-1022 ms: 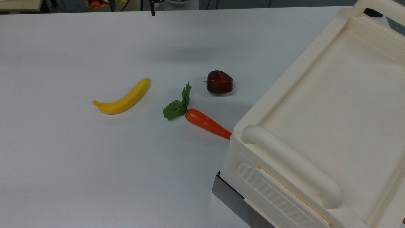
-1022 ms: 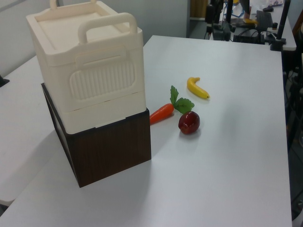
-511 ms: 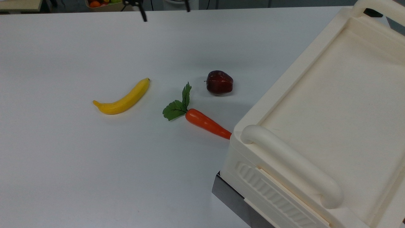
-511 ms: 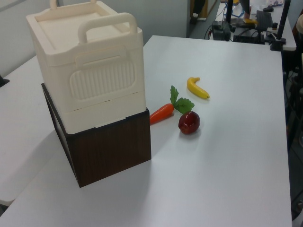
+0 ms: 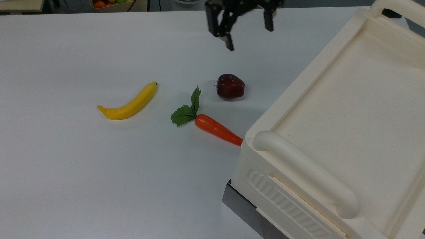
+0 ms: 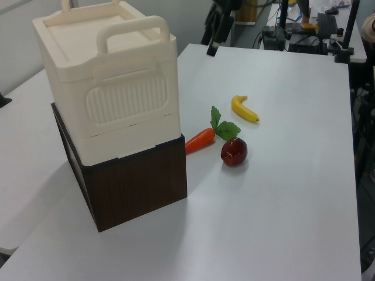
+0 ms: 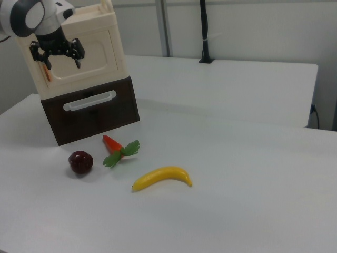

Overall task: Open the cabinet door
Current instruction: 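Move the gripper down toward the cabinet door's edge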

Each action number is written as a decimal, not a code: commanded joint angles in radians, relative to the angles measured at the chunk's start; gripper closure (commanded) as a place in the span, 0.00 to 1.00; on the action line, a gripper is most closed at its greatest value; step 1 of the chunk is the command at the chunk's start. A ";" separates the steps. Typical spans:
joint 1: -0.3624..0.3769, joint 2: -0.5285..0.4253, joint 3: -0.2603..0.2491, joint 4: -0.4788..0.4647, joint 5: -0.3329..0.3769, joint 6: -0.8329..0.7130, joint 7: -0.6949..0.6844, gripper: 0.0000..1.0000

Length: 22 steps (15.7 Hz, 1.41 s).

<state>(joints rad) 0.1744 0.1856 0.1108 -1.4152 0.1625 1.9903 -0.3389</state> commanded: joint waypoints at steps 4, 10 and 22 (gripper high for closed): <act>0.083 0.052 0.013 0.080 0.008 0.019 -0.103 0.06; 0.122 0.100 0.030 0.090 -0.006 0.107 -0.100 0.10; 0.143 0.127 0.033 0.084 -0.044 0.190 -0.091 0.48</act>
<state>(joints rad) 0.3128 0.2982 0.1442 -1.3474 0.1318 2.1697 -0.4219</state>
